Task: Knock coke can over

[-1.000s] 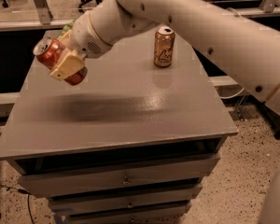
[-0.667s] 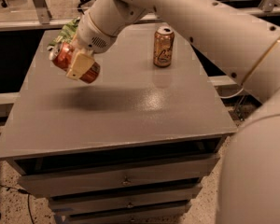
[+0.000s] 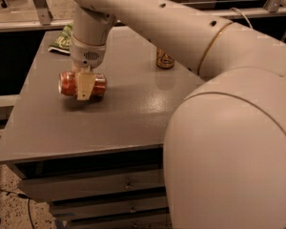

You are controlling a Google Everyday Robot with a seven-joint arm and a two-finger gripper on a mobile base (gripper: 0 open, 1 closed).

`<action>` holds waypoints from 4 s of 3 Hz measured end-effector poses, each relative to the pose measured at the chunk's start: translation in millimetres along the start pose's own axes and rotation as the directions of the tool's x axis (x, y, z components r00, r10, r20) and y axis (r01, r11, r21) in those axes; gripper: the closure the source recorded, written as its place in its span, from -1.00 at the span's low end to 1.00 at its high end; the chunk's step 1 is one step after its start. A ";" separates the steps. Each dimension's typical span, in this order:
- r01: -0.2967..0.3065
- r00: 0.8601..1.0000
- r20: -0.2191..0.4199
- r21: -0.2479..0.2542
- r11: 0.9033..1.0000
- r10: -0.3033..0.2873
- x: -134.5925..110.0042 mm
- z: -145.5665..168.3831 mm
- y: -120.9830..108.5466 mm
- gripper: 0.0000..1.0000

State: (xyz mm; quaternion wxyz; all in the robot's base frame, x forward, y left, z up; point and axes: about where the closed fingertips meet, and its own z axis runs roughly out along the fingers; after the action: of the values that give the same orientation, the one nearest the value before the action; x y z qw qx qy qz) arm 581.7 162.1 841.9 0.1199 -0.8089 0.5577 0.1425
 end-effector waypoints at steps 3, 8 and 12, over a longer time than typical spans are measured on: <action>0.130 0.991 -0.015 -0.045 0.990 -0.131 -39.3 12.6 39.6 -0.76; 0.014 0.905 0.408 0.249 0.968 -0.118 -30.1 -24.4 110.8 -1.00; 0.011 0.789 0.567 0.370 0.929 -0.236 -57.7 -34.1 139.3 -1.00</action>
Offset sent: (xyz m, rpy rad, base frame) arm -0.0586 0.0271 0.0041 -0.0559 -0.0201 0.1739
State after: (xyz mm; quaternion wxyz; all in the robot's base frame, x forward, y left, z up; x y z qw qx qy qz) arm 435.0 151.5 889.8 0.4410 -0.7222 0.4514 0.2831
